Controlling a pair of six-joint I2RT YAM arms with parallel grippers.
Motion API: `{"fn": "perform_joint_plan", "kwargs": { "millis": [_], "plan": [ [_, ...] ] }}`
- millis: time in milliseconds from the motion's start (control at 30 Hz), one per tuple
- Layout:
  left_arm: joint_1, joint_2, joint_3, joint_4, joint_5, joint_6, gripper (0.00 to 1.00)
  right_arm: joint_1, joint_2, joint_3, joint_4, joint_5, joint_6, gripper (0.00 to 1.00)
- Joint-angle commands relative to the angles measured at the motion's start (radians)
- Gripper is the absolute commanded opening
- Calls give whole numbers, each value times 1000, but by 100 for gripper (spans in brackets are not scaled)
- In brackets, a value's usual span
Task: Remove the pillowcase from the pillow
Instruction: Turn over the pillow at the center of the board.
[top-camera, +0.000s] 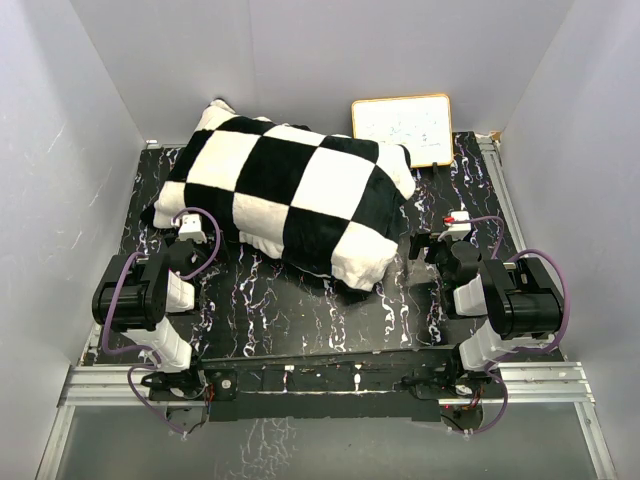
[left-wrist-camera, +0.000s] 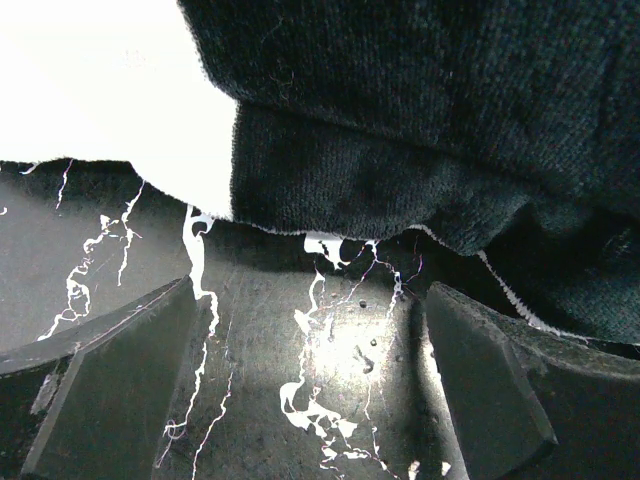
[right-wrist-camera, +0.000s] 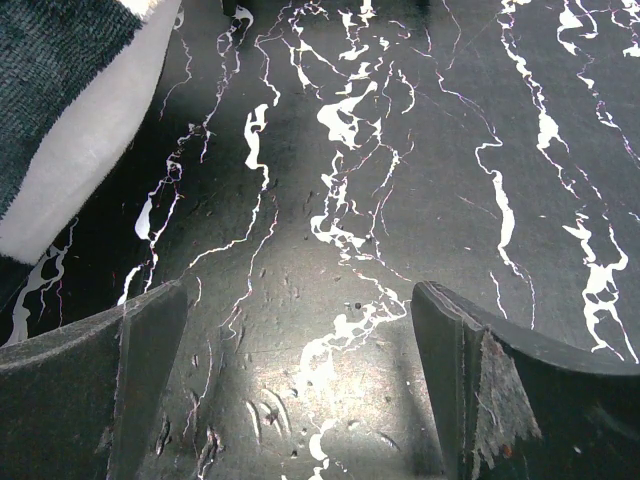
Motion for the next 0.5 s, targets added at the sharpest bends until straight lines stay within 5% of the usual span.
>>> {"fn": "perform_joint_plan", "kwargs": {
  "millis": [0,333,467],
  "plan": [
    [-3,-5,-4,29,1,7,97,-4,-6,10,75,0,-10,98],
    [-1,-23,-5,22,-4,8,97,-4,-5,10,76,1,-12,98],
    [5,-178,177,-453,24,25,97,-4,-16,5,85,77,23,98]
  ]
}}
